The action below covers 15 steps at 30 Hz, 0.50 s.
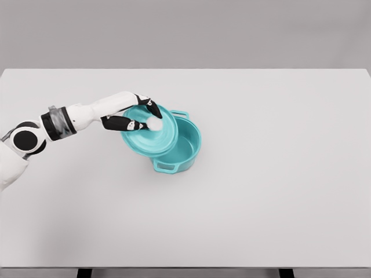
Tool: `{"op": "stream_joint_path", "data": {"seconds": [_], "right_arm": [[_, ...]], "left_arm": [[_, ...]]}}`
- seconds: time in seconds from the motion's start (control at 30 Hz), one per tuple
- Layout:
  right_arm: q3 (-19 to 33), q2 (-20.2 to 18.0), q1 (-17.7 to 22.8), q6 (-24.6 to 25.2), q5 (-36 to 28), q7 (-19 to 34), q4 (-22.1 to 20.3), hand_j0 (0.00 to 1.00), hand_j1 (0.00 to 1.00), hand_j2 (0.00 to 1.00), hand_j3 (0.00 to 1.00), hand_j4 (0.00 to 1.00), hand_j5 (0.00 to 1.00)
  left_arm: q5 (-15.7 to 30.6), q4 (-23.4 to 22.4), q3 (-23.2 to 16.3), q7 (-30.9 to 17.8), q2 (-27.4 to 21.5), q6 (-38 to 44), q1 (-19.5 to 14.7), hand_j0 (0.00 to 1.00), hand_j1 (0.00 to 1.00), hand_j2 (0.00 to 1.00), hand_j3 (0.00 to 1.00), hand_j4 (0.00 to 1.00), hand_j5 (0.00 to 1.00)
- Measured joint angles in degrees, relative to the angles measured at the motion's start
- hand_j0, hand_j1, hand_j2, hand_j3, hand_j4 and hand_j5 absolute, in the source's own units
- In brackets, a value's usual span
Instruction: Cover the pot with left arm
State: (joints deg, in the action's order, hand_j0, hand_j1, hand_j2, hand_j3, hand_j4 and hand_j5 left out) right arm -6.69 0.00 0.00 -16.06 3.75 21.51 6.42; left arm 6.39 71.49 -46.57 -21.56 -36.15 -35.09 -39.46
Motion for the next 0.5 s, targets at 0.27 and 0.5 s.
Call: {"op": "stream_joint_path", "data": {"seconds": [0.27,0.5], "right_arm": [[0.00,0.00,0.00,0.00,0.00,0.00,0.00,1.00,1.00,1.00,1.00,1.00,1.00],[0.00,0.00,0.00,0.00,0.00,-0.01,0.00,1.00,1.00,1.00,1.00,1.00,1.00]], "left_arm": [[-0.01,0.17,0.13,0.02,0.72,0.00,0.00,0.52,0.52,0.52,0.52,0.52,0.52],[0.07,0.63,0.14,0.24,2.28,0.00,0.44,0.51,0.51,0.51,0.51,0.51,0.51]]}}
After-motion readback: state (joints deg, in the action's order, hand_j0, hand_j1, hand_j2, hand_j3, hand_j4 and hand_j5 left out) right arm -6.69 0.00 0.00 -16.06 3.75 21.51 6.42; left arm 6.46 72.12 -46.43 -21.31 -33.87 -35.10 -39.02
